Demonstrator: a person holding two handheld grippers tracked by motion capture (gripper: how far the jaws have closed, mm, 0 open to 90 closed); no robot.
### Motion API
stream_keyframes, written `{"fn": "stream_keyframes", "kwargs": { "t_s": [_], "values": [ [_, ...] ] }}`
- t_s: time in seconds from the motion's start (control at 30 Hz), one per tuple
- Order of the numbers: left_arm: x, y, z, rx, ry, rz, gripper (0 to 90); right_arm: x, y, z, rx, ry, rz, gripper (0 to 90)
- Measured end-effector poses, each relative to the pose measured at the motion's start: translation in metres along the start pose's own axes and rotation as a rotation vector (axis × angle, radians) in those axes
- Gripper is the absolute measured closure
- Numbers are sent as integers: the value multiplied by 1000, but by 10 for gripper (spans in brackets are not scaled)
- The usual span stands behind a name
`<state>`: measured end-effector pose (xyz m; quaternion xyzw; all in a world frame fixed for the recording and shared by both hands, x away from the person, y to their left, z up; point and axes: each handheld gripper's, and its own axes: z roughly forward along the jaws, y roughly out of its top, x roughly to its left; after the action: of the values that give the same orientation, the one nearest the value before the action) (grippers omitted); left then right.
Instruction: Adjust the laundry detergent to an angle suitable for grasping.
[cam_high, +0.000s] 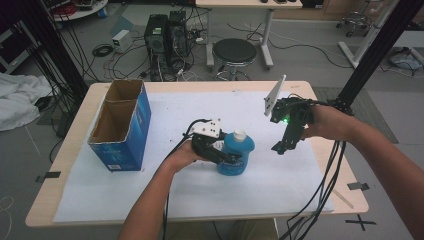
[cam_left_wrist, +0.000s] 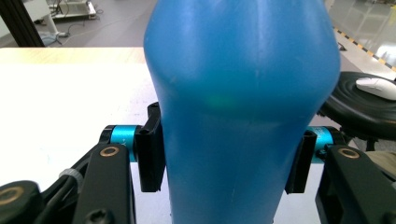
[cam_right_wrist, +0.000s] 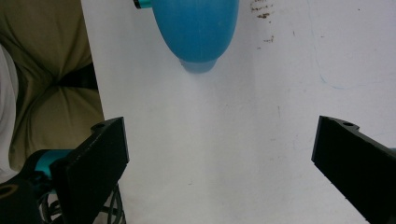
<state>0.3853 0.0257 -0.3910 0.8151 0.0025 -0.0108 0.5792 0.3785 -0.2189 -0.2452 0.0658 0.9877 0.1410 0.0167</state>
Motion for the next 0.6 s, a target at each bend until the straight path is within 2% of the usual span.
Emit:
{"fn": "stream_keyframes", "kwargs": {
  "t_s": [0.17, 0.43, 0.6],
  "values": [
    [0, -5, -3, -18, 2, 9, 441, 1, 1, 0, 0, -1, 6, 28],
    [-2, -4, -7, 12, 18, -16, 432, 2, 4, 2, 2, -2, -4, 28],
    [-3, -4, -7, 27, 29, -49, 350, 3, 4, 1, 3, -3, -3, 28]
  ]
}}
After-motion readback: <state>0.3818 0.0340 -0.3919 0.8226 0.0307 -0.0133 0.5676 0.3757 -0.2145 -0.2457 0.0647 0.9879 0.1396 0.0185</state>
